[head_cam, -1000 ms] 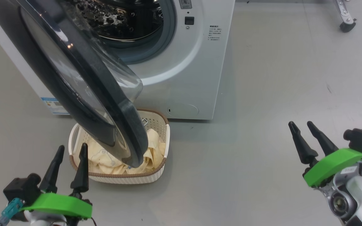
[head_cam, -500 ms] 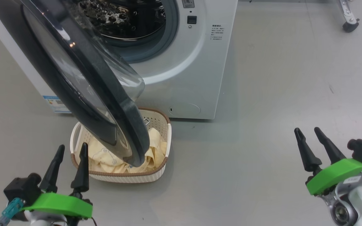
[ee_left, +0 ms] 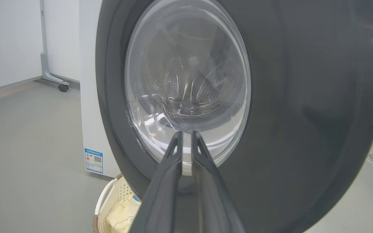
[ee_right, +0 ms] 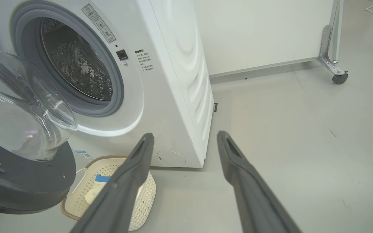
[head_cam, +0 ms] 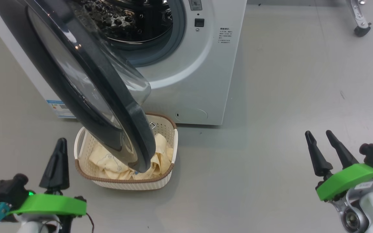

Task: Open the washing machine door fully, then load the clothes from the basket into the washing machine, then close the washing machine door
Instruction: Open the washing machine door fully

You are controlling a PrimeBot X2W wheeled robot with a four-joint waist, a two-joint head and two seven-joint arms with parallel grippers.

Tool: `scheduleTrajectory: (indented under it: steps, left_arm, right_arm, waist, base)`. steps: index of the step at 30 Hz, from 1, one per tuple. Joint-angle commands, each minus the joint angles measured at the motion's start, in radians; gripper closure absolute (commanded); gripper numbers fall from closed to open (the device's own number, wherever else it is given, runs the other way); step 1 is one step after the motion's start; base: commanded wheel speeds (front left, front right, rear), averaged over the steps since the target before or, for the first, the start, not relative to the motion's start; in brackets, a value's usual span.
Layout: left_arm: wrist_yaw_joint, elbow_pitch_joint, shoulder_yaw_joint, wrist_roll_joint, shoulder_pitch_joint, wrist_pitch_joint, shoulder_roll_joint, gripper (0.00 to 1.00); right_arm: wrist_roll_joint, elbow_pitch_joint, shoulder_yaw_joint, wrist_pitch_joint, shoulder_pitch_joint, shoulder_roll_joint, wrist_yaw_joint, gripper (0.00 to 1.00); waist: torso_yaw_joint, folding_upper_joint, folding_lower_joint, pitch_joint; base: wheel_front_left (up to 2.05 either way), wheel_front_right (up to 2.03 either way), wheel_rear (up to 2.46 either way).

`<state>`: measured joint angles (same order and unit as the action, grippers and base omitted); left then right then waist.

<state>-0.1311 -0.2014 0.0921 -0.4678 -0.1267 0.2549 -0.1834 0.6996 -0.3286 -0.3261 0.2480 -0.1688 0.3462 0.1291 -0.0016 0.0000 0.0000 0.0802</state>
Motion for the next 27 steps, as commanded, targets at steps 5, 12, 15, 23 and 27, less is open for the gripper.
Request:
scheduleTrajectory:
  steps: [5, 12, 15, 23, 27]
  left_arm:
    - [0.0, 0.123, -0.114, 0.014, -0.054, 0.007, -0.008, 1.0]
    - [0.001, 0.279, -0.157, 0.045, -0.054, 0.007, -0.002, 1.0]
    - [0.012, 0.345, -0.135, 0.065, -0.051, 0.001, 0.009, 1.0]
    - [0.031, 0.531, -0.026, 0.064, -0.06, -0.089, 0.063, 1.0]
    - [0.027, 0.573, 0.068, 0.048, -0.074, -0.14, 0.088, 1.0]
  right_arm:
    - [-0.023, 0.039, 0.006, 0.014, 0.008, 0.016, 0.002, 0.0]
    - [-0.059, 0.054, 0.033, 0.014, 0.013, 0.012, 0.002, 0.0]
    - [-0.081, 0.06, 0.045, 0.014, 0.016, 0.008, 0.002, 0.0]
    - [-0.173, 0.083, 0.088, 0.014, 0.017, -0.007, 0.002, 0.0]
    - [-0.2, 0.089, 0.106, 0.014, 0.02, -0.019, 0.002, 0.0]
  waist:
    - [0.004, 0.0, 0.0, -0.002]
    - [0.008, 0.0, 0.0, 0.007]
    - [0.009, 0.0, 0.0, 0.01]
    - [0.007, 0.0, 0.0, 0.021]
    - [0.005, 0.0, 0.0, 0.026]
  base:
    - [0.0, 0.0, 0.0]
    - [0.0, 0.0, 0.0]
    - [0.0, 0.0, 0.0]
    - [0.0, 0.0, 0.0]
    - [0.0, 0.0, 0.0]
